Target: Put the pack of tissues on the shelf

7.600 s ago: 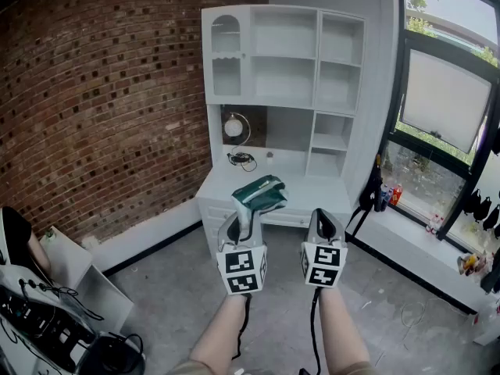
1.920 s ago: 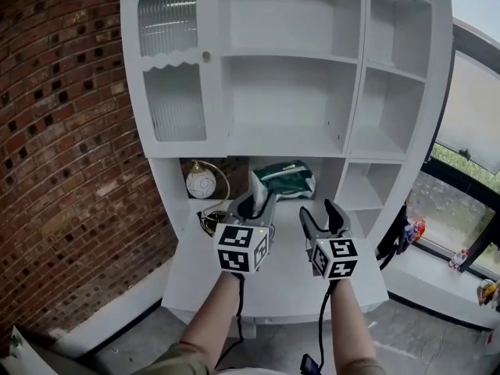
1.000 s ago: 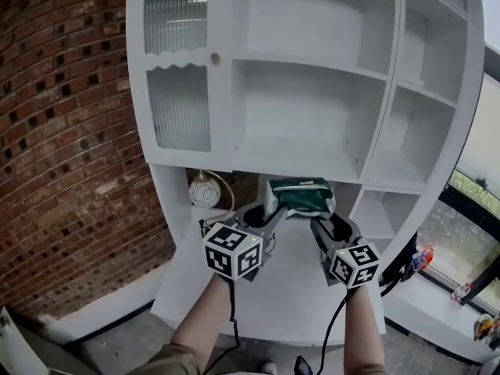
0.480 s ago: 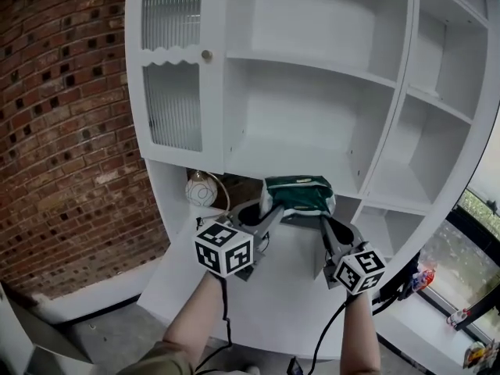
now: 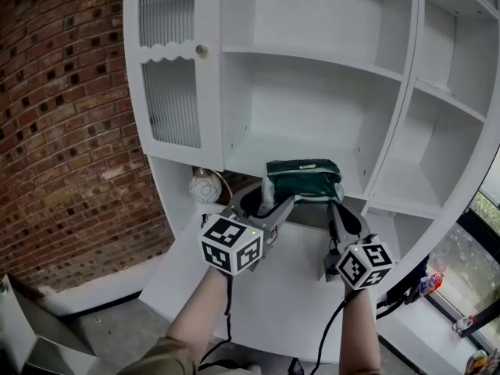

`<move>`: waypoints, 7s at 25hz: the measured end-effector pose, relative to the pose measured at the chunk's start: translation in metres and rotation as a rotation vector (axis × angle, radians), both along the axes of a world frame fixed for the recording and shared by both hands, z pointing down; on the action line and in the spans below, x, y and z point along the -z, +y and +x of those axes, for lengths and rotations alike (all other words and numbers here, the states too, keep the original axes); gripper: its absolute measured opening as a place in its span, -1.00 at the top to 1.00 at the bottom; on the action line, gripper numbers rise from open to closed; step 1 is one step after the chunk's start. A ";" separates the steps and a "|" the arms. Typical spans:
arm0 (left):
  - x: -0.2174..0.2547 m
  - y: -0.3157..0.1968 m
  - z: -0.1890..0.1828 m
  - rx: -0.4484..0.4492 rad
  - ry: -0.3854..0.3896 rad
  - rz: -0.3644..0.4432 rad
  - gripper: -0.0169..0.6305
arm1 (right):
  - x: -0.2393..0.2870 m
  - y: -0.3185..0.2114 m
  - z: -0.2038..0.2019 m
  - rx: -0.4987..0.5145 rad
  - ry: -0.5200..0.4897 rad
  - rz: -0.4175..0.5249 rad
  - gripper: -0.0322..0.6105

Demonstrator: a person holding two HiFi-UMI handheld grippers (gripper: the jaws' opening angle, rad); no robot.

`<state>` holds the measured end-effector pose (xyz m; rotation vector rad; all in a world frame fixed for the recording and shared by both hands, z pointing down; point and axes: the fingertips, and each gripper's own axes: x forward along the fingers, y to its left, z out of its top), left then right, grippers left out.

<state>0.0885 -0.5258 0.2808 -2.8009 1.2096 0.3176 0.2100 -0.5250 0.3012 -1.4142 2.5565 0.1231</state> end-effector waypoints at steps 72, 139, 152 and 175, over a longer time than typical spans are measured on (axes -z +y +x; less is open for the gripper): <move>-0.007 -0.187 0.008 0.151 -0.569 -0.078 0.31 | 0.001 -0.140 -0.010 -0.307 0.486 -0.481 0.89; -0.017 -0.049 -0.041 0.112 -0.148 -0.005 0.82 | 0.016 -0.016 -0.042 -0.366 0.177 -0.043 0.84; -0.017 -0.028 -0.040 0.118 -0.114 0.025 0.92 | -0.001 0.007 -0.041 -0.395 0.148 -0.061 0.88; 0.001 -0.020 -0.042 0.102 -0.079 0.035 0.92 | 0.022 0.018 -0.051 -0.391 0.168 0.025 0.90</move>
